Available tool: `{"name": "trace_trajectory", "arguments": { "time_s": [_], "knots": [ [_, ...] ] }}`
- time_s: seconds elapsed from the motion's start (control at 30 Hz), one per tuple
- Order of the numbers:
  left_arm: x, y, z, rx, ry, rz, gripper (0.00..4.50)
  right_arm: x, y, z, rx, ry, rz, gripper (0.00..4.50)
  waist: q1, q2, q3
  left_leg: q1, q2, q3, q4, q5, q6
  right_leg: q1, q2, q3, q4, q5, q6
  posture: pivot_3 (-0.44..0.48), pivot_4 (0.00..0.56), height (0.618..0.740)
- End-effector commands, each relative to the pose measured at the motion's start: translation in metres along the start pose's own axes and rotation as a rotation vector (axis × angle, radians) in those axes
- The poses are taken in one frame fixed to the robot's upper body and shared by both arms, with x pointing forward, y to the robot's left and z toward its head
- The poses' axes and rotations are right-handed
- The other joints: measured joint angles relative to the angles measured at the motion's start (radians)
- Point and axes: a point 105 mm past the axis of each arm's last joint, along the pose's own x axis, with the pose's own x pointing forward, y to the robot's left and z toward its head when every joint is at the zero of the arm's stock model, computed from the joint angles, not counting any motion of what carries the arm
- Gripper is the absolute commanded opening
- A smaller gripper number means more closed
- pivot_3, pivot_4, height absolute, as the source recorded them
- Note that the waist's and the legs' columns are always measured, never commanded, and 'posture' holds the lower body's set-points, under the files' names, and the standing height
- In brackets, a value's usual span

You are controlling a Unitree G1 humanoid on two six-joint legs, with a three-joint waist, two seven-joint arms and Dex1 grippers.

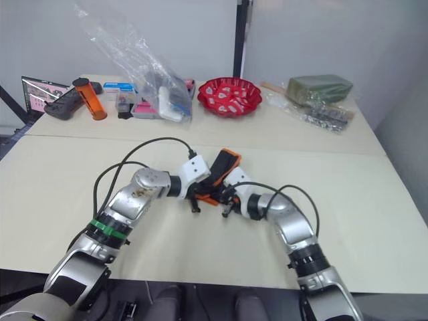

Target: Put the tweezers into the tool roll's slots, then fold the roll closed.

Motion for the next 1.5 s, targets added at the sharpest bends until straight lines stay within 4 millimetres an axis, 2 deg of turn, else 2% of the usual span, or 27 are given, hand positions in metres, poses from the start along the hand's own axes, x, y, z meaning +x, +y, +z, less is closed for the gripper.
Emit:
{"name": "trace_trajectory", "arguments": {
  "time_s": [0.03, 0.1, 0.27, 0.37, 0.5, 0.63, 0.77, 0.87, 0.93, 1.03, 1.17, 1.33, 1.5],
  "knots": [
    [0.012, -0.004, -0.018, -0.027, 0.056, -0.023, 0.01, -0.012, 0.002, 0.027, -0.020, -0.075, 0.033, 0.00, 0.003, 0.000, 0.000, 0.000, 0.000, 0.000, 0.000, 0.000, 0.000, 0.001, 0.000, 0.000, 0.000, 0.000, 0.000, 0.000, 0.150, 0.729],
    [0.014, -0.003, -0.019, -0.028, 0.056, -0.026, 0.01, -0.015, 0.004, 0.032, -0.016, -0.085, 0.047, 0.00, 0.004, 0.000, 0.000, 0.000, 0.000, 0.000, 0.001, 0.000, 0.000, 0.001, 0.000, 0.000, 0.000, 0.000, 0.000, 0.000, 0.150, 0.729],
    [0.020, 0.004, -0.016, -0.055, 0.040, 0.006, 0.01, -0.039, 0.005, 0.056, 0.017, -0.155, 0.099, 0.00, 0.019, 0.000, 0.000, 0.000, -0.001, 0.000, 0.004, 0.001, 0.001, 0.002, 0.000, 0.001, -0.001, 0.001, 0.002, 0.000, 0.150, 0.729],
    [0.021, 0.002, -0.016, -0.065, 0.039, -0.004, 0.01, -0.049, -0.007, 0.069, 0.056, -0.220, 0.068, 0.00, 0.019, 0.000, 0.000, -0.001, -0.002, 0.000, 0.004, 0.001, 0.002, 0.003, -0.001, 0.002, -0.001, 0.001, 0.002, 0.000, 0.150, 0.729],
    [0.022, -0.005, -0.019, -0.071, 0.044, -0.021, 0.01, -0.051, -0.027, 0.072, 0.081, -0.248, -0.001, 0.00, 0.019, 0.000, 0.000, -0.001, -0.002, 0.000, 0.004, 0.001, 0.002, 0.002, 0.000, 0.002, -0.001, 0.002, 0.002, 0.000, 0.150, 0.729],
    [0.018, -0.006, -0.019, -0.084, 0.036, -0.001, 0.01, -0.034, -0.056, 0.065, 0.122, -0.253, -0.107, 0.00, 0.014, 0.001, 0.000, -0.001, -0.002, 0.000, 0.003, 0.001, 0.002, 0.002, 0.000, 0.002, -0.001, 0.002, 0.002, 0.000, 0.150, 0.729],
    [0.016, -0.007, -0.019, -0.086, 0.036, -0.001, 0.01, -0.010, -0.065, 0.063, 0.107, -0.193, -0.116, 0.00, 0.009, 0.001, 0.000, -0.001, -0.002, 0.000, 0.002, 0.002, 0.002, 0.002, 0.000, 0.002, -0.001, 0.002, 0.002, 0.000, 0.150, 0.729],
    [0.015, -0.007, -0.019, -0.086, 0.037, 0.005, 0.01, 0.004, -0.071, 0.068, 0.150, -0.190, -0.130, 0.00, 0.009, 0.001, 0.000, -0.001, -0.002, 0.000, 0.001, 0.002, 0.002, 0.001, 0.000, 0.002, -0.001, 0.002, 0.002, 0.000, 0.150, 0.729],
    [0.015, -0.006, -0.016, -0.074, 0.021, 0.012, 0.01, 0.012, -0.074, 0.062, 0.154, -0.146, -0.146, 0.00, 0.009, 0.001, 0.000, -0.001, -0.002, 0.000, 0.001, 0.002, 0.002, 0.001, 0.000, 0.002, -0.001, 0.002, 0.002, 0.000, 0.150, 0.729],
    [0.009, -0.004, -0.004, -0.085, -0.061, 0.008, 0.01, 0.022, -0.079, 0.031, 0.159, -0.021, -0.189, 0.00, 0.009, 0.001, 0.000, -0.001, -0.002, 0.000, 0.001, 0.002, 0.002, 0.001, 0.000, 0.002, -0.001, 0.002, 0.002, 0.000, 0.150, 0.729],
    [-0.005, 0.005, 0.002, -0.123, -0.122, 0.039, 0.01, 0.026, -0.079, -0.002, 0.184, 0.081, -0.210, 0.00, -0.004, 0.002, 0.000, -0.001, -0.001, 0.000, -0.001, 0.001, 0.002, 0.001, 0.000, 0.002, -0.001, 0.002, 0.002, 0.000, 0.150, 0.729],
    [-0.035, 0.011, 0.006, -0.223, -0.187, 0.023, 1.60, 0.030, -0.074, -0.004, 0.227, 0.074, -0.185, 0.00, -0.016, 0.002, 0.000, 0.000, -0.001, 0.000, -0.001, 0.002, 0.002, 0.001, 0.000, 0.002, 0.000, 0.002, 0.002, 0.000, 0.150, 0.729],
    [-0.065, 0.017, 0.011, -0.208, -0.224, 0.036, 3.30, 0.028, -0.074, -0.006, 0.218, 0.088, -0.173, 0.00, -0.013, 0.002, 0.000, 0.000, -0.001, -0.001, -0.001, 0.002, 0.002, 0.001, 0.000, 0.001, 0.000, 0.002, 0.002, 0.000, 0.150, 0.729]
  ]
}}
